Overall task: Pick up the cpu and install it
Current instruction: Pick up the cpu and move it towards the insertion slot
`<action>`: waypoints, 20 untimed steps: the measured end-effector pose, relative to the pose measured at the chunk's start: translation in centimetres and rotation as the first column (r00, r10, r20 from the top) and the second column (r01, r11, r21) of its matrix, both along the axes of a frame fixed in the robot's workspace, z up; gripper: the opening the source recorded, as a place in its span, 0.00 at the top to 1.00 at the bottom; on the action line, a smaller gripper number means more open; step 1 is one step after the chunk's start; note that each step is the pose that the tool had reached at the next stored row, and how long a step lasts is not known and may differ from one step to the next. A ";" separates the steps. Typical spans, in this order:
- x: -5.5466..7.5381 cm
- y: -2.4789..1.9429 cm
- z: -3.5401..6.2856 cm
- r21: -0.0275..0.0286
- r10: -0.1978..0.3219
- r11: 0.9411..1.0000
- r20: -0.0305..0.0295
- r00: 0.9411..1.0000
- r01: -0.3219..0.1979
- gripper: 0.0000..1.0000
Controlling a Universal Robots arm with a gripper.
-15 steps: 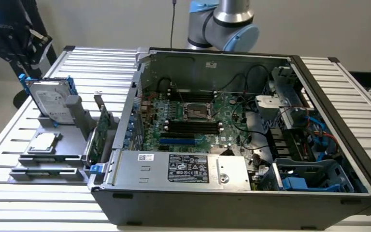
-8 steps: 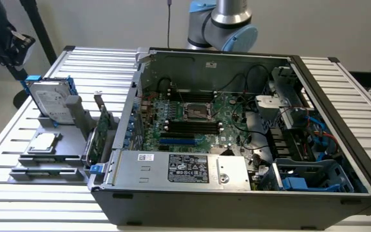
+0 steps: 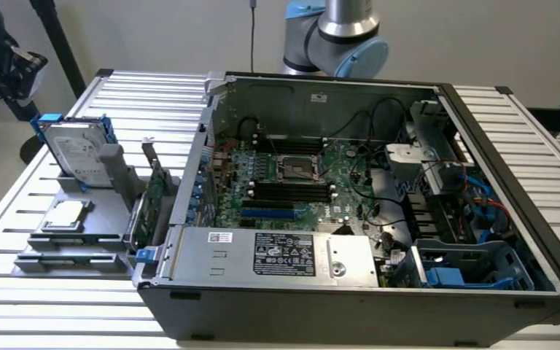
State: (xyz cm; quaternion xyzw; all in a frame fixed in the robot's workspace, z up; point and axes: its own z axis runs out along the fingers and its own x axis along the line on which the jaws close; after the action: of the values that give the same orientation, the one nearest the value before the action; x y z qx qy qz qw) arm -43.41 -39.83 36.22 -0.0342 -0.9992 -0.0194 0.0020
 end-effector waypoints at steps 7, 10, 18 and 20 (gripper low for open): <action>0.0 0.00 0.00 -0.001 0.002 1.000 0.000 1.000 -0.002 0.89; 0.0 0.00 0.00 -0.001 0.003 1.000 0.000 1.000 -0.003 0.76; 0.0 0.00 -0.52 -0.002 0.003 1.000 0.000 1.000 -0.003 0.47; 0.0 0.00 -0.88 -0.002 0.009 1.000 0.000 1.000 -0.009 0.40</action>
State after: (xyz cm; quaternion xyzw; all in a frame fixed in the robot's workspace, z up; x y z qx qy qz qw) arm -43.42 -39.83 35.35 -0.0298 -0.9994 -0.0183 0.0020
